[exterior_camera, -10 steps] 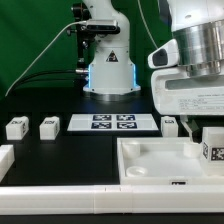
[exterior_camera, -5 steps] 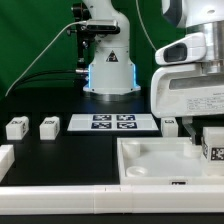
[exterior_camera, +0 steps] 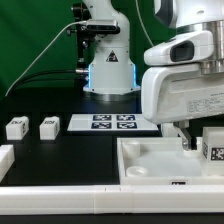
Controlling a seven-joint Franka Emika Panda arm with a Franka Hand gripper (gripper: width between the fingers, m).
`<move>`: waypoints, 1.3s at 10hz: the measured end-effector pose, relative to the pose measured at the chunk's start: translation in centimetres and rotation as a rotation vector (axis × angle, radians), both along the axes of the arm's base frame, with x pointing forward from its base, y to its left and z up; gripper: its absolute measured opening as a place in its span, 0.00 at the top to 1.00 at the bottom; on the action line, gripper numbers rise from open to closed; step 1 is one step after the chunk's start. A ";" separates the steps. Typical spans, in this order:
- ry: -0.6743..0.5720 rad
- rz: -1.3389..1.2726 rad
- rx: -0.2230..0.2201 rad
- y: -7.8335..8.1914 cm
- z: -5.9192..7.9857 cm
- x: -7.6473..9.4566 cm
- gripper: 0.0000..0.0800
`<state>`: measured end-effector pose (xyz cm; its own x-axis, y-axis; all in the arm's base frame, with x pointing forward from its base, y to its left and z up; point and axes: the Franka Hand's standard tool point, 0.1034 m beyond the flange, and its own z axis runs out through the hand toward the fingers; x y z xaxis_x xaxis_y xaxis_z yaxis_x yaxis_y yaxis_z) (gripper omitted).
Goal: Assemble one leg
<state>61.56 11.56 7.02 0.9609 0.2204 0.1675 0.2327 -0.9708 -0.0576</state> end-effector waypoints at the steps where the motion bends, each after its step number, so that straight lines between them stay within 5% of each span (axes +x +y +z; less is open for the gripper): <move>1: 0.000 -0.003 0.000 -0.1 0.0 0.0 0.19; 3: 0.000 -0.005 0.000 -0.3 0.0 0.1 0.51; 4: 0.000 -0.005 0.000 -0.2 0.0 0.1 0.51; 5: 0.000 -0.005 0.000 -0.2 0.0 0.1 0.64; 9: 0.005 -0.055 0.008 -0.2 0.0 0.1 0.64; 13: 0.047 -0.512 0.082 -0.2 0.1 0.1 0.64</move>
Offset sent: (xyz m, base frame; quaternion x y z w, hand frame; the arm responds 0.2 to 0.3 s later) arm 0.0000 0.0000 0.0000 0.0000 0.0000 0.0000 1.0000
